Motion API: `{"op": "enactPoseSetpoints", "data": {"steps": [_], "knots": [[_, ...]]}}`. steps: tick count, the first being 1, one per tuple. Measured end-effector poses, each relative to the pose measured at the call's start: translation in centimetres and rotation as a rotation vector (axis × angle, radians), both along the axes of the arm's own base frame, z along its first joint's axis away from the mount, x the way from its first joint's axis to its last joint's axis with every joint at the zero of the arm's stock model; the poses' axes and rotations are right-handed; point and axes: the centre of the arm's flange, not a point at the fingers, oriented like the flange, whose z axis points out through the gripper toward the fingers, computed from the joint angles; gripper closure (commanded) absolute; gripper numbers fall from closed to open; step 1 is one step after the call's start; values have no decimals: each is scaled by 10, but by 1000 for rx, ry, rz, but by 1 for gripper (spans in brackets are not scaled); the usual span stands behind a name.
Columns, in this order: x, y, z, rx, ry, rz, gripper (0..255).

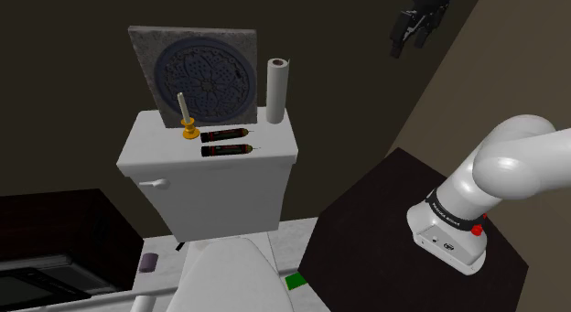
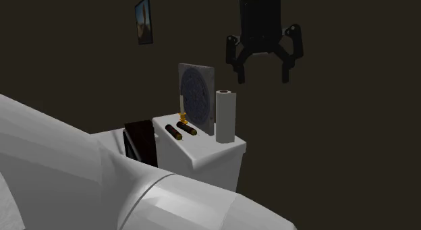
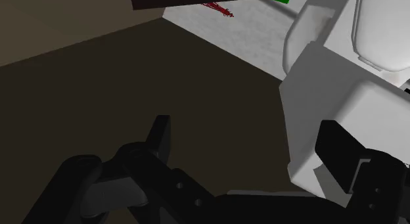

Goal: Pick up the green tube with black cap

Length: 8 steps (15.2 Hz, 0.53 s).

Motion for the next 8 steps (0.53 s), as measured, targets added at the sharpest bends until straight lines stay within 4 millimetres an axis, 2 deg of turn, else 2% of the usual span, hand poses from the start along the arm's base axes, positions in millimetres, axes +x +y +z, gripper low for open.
{"op": "enactPoseSetpoints", "data": {"steps": [2, 8], "knots": [[5, 3, -3, -1, 1, 13, 0], [56, 40, -32, -9, 3, 164, 0]]}}
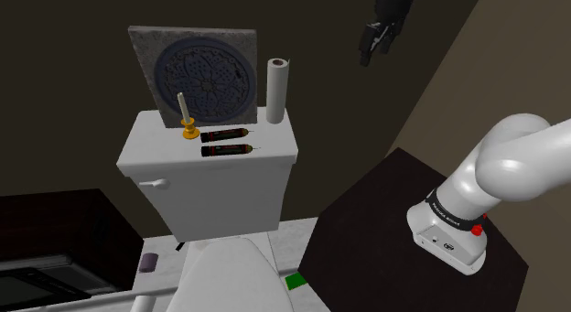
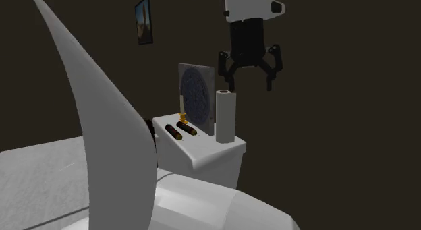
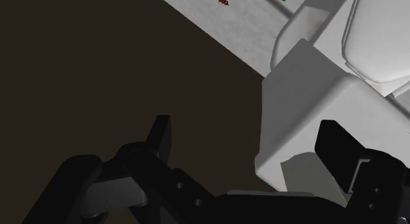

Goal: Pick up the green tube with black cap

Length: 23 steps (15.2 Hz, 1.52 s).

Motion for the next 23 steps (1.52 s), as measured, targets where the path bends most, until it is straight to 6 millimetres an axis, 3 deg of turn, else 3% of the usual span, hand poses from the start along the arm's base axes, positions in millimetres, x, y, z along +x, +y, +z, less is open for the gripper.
{"op": "enactPoseSetpoints", "data": {"steps": [11, 18, 23], "knots": [[82, 94, -68, -16, 4, 304, 0], [120, 167, -111, -26, 5, 498, 0], [134, 223, -139, -34, 8, 636, 0]]}}
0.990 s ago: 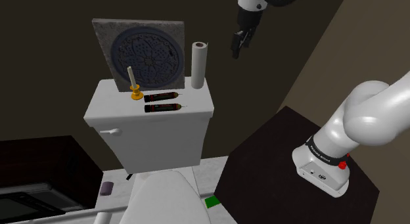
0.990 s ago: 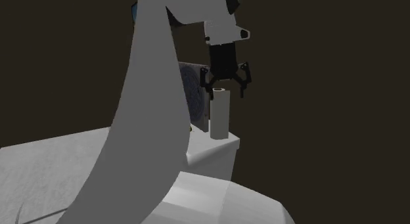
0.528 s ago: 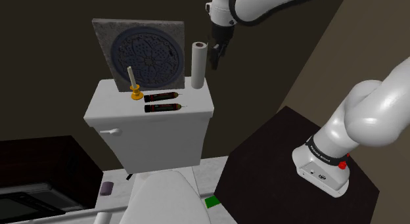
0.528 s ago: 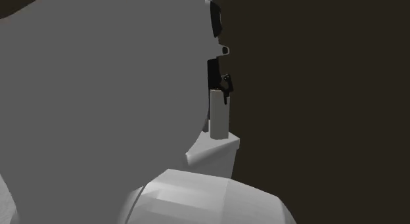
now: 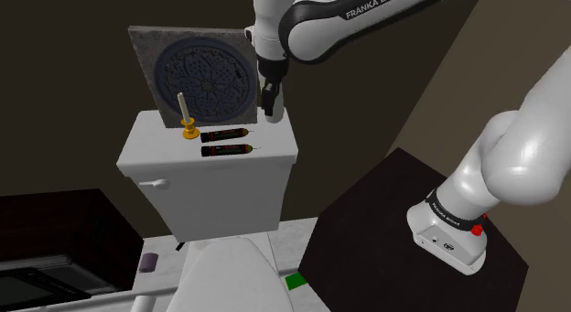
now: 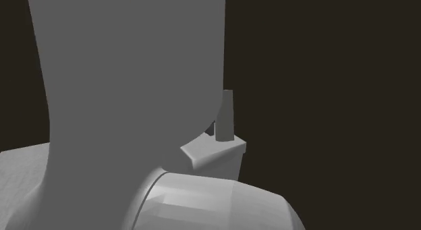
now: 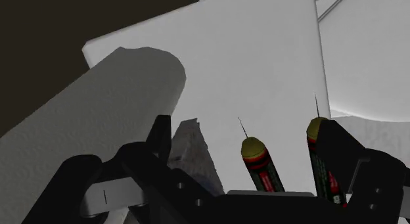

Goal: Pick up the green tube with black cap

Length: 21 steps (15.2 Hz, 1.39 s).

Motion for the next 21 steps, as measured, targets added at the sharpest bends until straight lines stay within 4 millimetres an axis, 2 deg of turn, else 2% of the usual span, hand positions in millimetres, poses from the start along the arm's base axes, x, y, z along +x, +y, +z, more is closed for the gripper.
{"op": "enactPoseSetpoints", "data": {"steps": [2, 11, 15, 20, 21], "knots": [[5, 22, -18, -2, 0, 56, 0], [10, 123, -72, -15, 3, 305, 0], [9, 135, -89, -17, 4, 335, 0], [8, 135, -116, -17, 4, 337, 0], [8, 135, -118, -17, 4, 337, 255]]}}
